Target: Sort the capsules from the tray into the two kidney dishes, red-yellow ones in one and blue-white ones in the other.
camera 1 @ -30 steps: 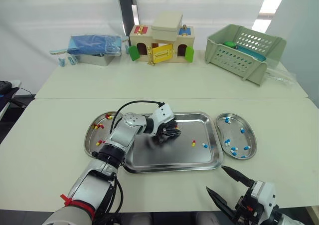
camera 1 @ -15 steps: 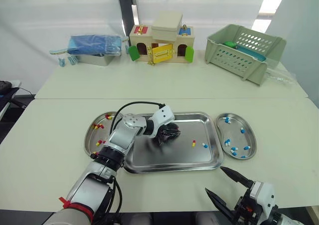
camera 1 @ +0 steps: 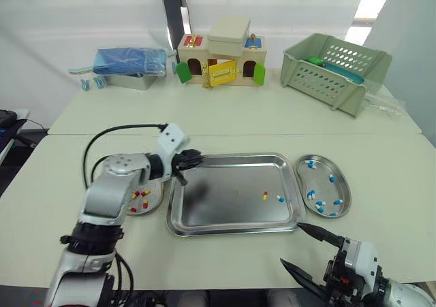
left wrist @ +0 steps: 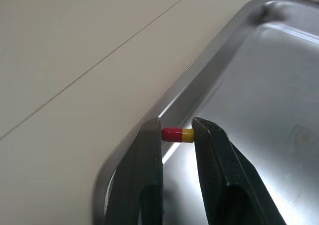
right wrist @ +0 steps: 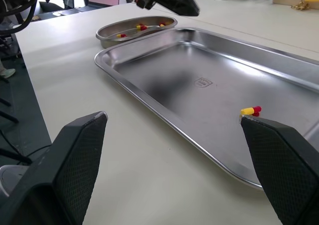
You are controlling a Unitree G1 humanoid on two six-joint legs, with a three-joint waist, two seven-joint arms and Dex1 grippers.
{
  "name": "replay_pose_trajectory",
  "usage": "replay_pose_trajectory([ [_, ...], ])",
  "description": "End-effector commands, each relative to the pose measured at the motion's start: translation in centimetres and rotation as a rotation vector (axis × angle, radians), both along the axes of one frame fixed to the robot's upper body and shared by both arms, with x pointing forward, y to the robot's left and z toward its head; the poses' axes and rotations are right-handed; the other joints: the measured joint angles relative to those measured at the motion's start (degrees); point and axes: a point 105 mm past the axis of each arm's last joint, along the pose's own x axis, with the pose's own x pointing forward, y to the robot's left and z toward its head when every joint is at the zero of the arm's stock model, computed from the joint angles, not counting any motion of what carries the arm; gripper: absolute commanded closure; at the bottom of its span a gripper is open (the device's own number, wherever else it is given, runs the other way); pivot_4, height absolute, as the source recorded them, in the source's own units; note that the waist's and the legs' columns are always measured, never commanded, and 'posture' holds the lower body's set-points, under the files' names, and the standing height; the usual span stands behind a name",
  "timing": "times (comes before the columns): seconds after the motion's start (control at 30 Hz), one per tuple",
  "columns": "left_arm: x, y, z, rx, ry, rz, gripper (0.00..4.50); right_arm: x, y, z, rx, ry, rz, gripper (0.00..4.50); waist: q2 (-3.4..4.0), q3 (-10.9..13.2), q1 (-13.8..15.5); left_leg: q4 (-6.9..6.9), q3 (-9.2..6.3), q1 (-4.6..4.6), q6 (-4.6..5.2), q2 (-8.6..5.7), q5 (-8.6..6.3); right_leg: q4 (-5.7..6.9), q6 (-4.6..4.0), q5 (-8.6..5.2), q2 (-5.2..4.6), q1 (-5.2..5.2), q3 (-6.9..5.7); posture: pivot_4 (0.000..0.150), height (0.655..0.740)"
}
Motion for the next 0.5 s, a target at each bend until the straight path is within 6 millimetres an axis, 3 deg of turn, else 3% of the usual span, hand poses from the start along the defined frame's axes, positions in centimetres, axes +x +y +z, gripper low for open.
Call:
replay_pose_trajectory([
  [0.03, -1.1, 3.5, 1.8, 0.0, -0.066, 0.156, 3.57, 0.3, 0.2, 1.4, 0.01, -0.025, 0.068, 0.0, -0.02, 0.0, 0.0, 0.01, -0.01, 0.0, 0.0, 0.01, 0.0, 0.0, 0.0, 0.0, 0.0, 0.0, 0.0, 0.15, 0.74],
  [0.2, -2.6, 6.2, 1.0, 0.006, -0.054, 0.28, 3.57, 1.4, -0.2, 1.7, -0.012, -0.02, 0.131, 0.0, -0.03, 0.0, 0.2, 0.02, -0.01, 0.01, 0.0, 0.0, 0.0, 0.01, 0.0, 0.0, -0.02, 0.03, -0.01, 0.15, 0.74],
  [0.5, -3.7, 6.5, -0.7, -0.001, -0.011, 0.318, 3.57, 2.2, -0.5, 1.9, -0.02, -0.02, 0.157, 0.0, -0.06, 0.0, 0.2, 0.01, 0.02, 0.01, 0.0, 0.0, 0.0, -0.01, 0.0, 0.0, -0.05, 0.05, -0.02, 0.15, 0.74],
])
